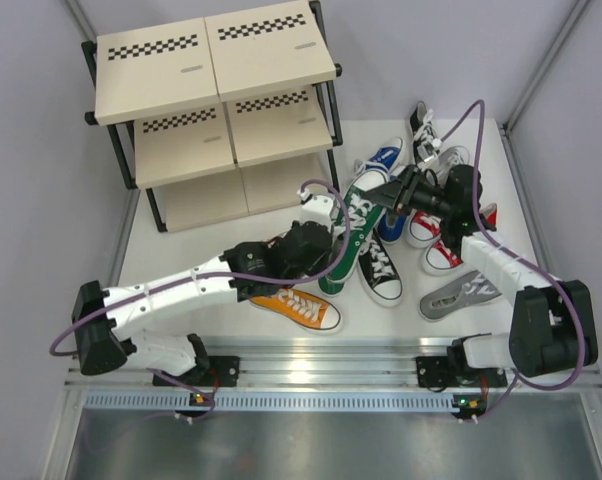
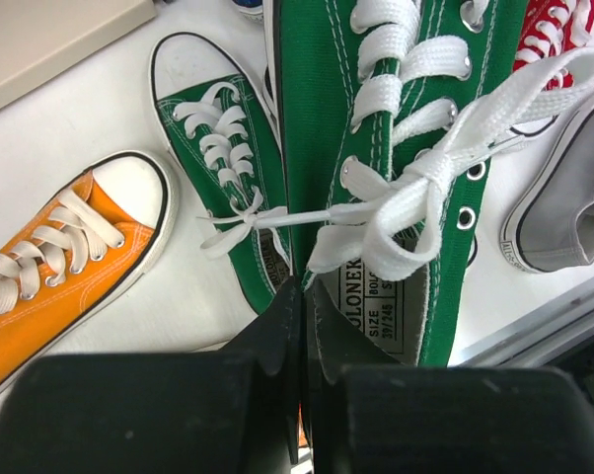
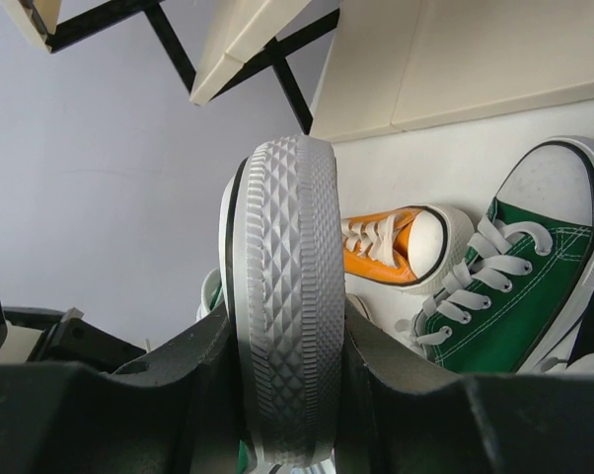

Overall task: Place and organize the shoes onto the shoe shelf
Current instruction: Pick up the shoe at the center of the board, then place the shoe at the shoe shelf.

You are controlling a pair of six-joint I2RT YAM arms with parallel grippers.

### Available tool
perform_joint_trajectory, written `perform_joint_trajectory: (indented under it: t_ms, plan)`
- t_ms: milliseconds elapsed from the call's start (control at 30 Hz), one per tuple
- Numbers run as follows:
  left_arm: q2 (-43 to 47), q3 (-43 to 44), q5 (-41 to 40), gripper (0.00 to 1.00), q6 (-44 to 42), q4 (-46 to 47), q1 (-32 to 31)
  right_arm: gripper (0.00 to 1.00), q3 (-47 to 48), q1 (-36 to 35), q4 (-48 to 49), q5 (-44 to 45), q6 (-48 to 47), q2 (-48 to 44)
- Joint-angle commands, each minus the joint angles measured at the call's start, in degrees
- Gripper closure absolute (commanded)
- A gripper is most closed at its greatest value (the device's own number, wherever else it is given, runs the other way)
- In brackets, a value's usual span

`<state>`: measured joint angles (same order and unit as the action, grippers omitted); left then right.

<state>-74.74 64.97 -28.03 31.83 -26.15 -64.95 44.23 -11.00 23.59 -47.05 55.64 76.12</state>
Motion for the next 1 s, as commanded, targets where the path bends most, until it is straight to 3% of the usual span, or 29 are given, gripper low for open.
perform_joint_trajectory:
  t_ms: [0,100,200,500,967]
  plan:
    - [3.8,-1.42,-5.54,1.0,-0.2,-0.48,-0.09,1.0,1.12,0.19,4.62,-1.64,1.84,-2.11]
    - [8.36,-3.35,-6.16,1.0,1.21,-0.39,-0.09,0.95,1.21,0.02,4.97,-1.82,1.4,-2.11]
    - [11.97,-5.55,-5.46,1.0,1.39,0.75,-0.09,0.83,1.3,-0.07,5.93,-2.17,1.4,-1.67]
    - [20.41,-9.86,-7.29,1.0,3.85,0.4,-0.09,0.31,1.74,-0.68,5.85,-2.61,-0.26,-1.23]
    - [26.13,-6.43,-21.88,1.0,10.25,-18.05,1.58,0.2,3.23,1.95,1.64,-8.58,-11.07,-4.04]
